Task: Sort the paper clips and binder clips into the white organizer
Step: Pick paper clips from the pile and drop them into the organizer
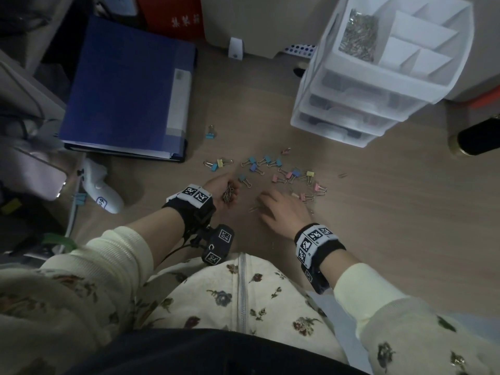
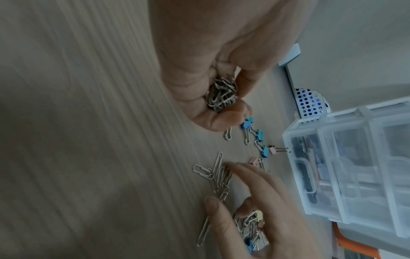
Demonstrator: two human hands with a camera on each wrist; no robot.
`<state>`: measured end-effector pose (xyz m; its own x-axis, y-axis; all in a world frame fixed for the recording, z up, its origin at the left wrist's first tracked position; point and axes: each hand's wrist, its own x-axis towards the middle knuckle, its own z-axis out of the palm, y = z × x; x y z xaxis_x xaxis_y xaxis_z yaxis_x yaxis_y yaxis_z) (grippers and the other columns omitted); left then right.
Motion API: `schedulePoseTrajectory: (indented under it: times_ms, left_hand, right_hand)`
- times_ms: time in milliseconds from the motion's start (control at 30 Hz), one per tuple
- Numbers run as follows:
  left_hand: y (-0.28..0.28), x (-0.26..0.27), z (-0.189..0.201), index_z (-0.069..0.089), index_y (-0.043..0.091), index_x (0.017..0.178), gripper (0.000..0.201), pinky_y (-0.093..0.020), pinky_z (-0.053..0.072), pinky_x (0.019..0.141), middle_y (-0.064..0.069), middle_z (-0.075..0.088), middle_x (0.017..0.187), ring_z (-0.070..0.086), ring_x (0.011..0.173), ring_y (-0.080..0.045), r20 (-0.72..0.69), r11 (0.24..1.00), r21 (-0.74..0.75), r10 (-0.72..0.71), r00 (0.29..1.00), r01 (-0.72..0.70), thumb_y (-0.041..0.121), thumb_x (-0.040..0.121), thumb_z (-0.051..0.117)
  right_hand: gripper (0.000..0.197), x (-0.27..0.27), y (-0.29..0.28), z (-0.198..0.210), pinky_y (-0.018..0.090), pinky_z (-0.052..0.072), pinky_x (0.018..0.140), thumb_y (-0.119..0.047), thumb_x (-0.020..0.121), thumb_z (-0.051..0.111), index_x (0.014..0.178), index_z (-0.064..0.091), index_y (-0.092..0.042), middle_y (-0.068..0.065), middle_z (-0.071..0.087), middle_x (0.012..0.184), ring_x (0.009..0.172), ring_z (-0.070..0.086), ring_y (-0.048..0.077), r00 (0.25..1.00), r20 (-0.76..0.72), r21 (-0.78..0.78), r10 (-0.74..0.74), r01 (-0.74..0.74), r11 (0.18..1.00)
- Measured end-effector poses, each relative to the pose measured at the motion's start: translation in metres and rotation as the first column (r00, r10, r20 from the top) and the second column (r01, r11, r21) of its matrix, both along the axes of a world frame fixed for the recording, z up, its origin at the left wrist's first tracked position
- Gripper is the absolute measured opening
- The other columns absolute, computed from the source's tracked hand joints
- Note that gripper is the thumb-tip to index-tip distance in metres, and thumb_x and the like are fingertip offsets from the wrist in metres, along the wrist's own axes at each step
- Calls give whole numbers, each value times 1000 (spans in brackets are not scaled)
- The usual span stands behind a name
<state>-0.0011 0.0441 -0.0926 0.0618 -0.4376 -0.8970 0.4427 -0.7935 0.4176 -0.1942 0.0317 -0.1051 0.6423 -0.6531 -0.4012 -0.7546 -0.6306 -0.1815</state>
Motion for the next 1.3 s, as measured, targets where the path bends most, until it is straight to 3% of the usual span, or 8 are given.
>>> schedulePoseTrajectory:
  times_ms: [233,400,567,667,833,933,1133,1300]
  left_hand:
    - [4,2,1,53,9,67,26,-17,38,41,-2,46,61,41,42,-9,15,999,16,27,1000,-27,16,90,44]
    - [5,4,2,52,8,67,29,-18,37,42,-3,45,61,41,34,-9,23,999,22,41,999,-41,18,93,41]
    - [6,3,2,51,9,67,26,-15,37,39,-2,45,62,38,49,-10,12,998,9,68,998,-68,13,91,41]
    - [6,3,2,51,8,68,25,-16,37,39,-3,45,62,38,50,-11,-1,997,14,79,997,-78,12,90,42]
    - [2,-1,-2,52,8,68,24,-20,36,45,-3,47,63,40,51,-11,8,997,28,74,997,-74,13,90,43]
    - [-1,-3,-4,52,8,70,22,-20,37,43,-3,47,64,40,52,-11,5,997,34,74,997,-75,12,90,42]
    - [-6,-10,-7,54,7,72,22,-19,44,41,-5,51,66,47,55,-12,-11,998,-3,63,998,-63,12,91,44]
    - [-10,-18,-7,56,3,86,22,-25,51,48,-10,59,74,60,60,-17,-136,996,-83,12,991,-23,13,95,39]
  right_hand:
    - [59,3,5,1,47,35,99,-54,88,50,133,39,-16,5,41,135,121,45,28,984,-82,-79,-159,153,985]
    - [35,13,9,-3,39,41,82,-37,97,44,121,48,-12,8,53,122,106,53,30,985,-7,-77,-174,173,982]
    - [29,12,9,-7,38,38,87,-6,92,45,121,48,-10,10,54,121,111,51,30,989,-52,-102,-138,132,986]
    - [26,13,8,-6,39,39,85,-5,92,44,117,51,-7,12,56,117,109,52,31,990,-41,-103,-138,133,986]
    - [16,14,8,-3,34,46,63,1,74,66,89,62,-3,14,63,84,76,64,32,990,-46,-108,-135,130,986]
    - [25,12,4,0,37,41,80,2,83,54,107,56,-4,13,61,105,99,58,32,991,-46,-61,-124,121,991]
    - [27,3,-9,11,39,44,79,-19,99,39,120,50,-5,12,59,114,97,57,31,928,186,9,-323,328,945]
    - [20,26,-18,21,40,46,74,-23,97,45,97,57,-7,7,60,93,83,55,23,867,455,72,-205,194,978]
